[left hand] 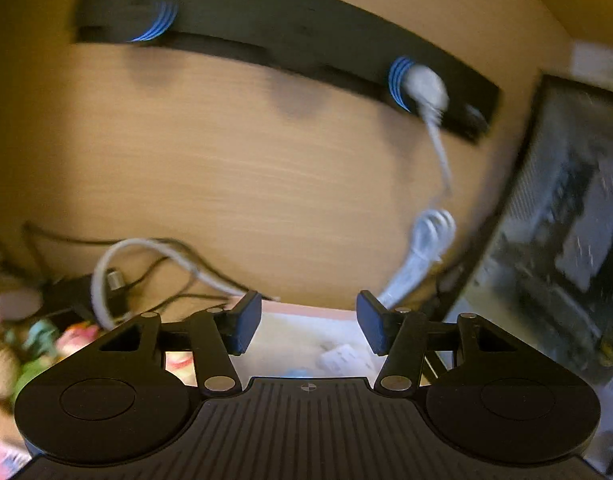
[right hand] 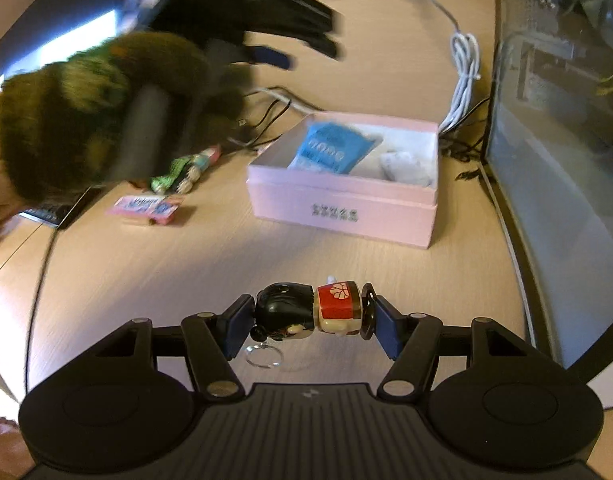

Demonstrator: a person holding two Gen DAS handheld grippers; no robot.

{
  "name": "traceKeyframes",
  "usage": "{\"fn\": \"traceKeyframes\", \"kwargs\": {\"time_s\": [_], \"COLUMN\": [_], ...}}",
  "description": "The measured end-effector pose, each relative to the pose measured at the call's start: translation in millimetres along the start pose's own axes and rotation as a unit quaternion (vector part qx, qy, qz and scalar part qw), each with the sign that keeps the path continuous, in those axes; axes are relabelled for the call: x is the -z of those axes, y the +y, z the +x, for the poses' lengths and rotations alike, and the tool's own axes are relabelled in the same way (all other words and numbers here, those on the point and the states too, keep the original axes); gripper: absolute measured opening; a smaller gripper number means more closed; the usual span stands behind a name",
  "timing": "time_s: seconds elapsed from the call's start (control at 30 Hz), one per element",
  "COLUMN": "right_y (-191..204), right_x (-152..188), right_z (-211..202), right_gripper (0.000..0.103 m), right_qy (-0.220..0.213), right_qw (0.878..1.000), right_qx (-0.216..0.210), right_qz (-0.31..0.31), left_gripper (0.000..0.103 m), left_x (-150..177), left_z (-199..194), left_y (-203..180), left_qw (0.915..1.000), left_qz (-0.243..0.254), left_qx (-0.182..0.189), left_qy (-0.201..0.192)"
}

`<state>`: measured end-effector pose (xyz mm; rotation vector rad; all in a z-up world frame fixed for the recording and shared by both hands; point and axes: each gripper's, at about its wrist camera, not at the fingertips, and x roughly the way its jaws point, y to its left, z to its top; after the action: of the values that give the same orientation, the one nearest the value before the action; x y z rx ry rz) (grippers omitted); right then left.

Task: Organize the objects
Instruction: 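Carry the blue tissue packet into the pink box and open the left tool, then place keychain in box with right tool while left tool grasps the crocheted doll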

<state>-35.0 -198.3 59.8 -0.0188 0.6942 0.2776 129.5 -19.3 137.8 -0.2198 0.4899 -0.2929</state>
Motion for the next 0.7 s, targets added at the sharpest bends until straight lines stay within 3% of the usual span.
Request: {"fn": "traceKeyframes", "kwargs": {"time_s": [0.1,0.23,0.27,0.33,0.53,0.7], "right_y": [-10,-30,-37,-45,-15,4], "right_x": [-26,-86,-102,-121,-140,-134], "right_z": [3,15,22,40,114,155], "right_gripper": [0.063,0.064,0.071,0.083,0.082,0.082], "right_qy": [-0.029,-0.095,-0.106,-0.099,-0.056,-0.015], "right_qw": [0.999,0.993,0.991,0.992,0.997,0.995], "right_qx": [0.018,0.063,0.073,0.064,0.057,0.099], "right_qz": [0.000,0.015,0.026,0.042,0.023,-0.012], "left_gripper": [0.057,0.057,0.057,0.057,0.057,0.057], "left_x": [11,40,49,66,100,96], "left_z": [-22,-50,-62,-78,-112,-135], "left_y": [23,51,58,76,126,155], "left_qw": [0.9997,0.9972,0.9962,0.9932,0.9812,0.9797], "left_qz": [0.001,0.021,0.023,0.018,-0.028,-0.037], "left_qx": [-0.018,-0.040,-0.050,-0.073,-0.124,-0.143], "left_qy": [0.018,0.060,0.068,0.089,0.145,0.135]}}
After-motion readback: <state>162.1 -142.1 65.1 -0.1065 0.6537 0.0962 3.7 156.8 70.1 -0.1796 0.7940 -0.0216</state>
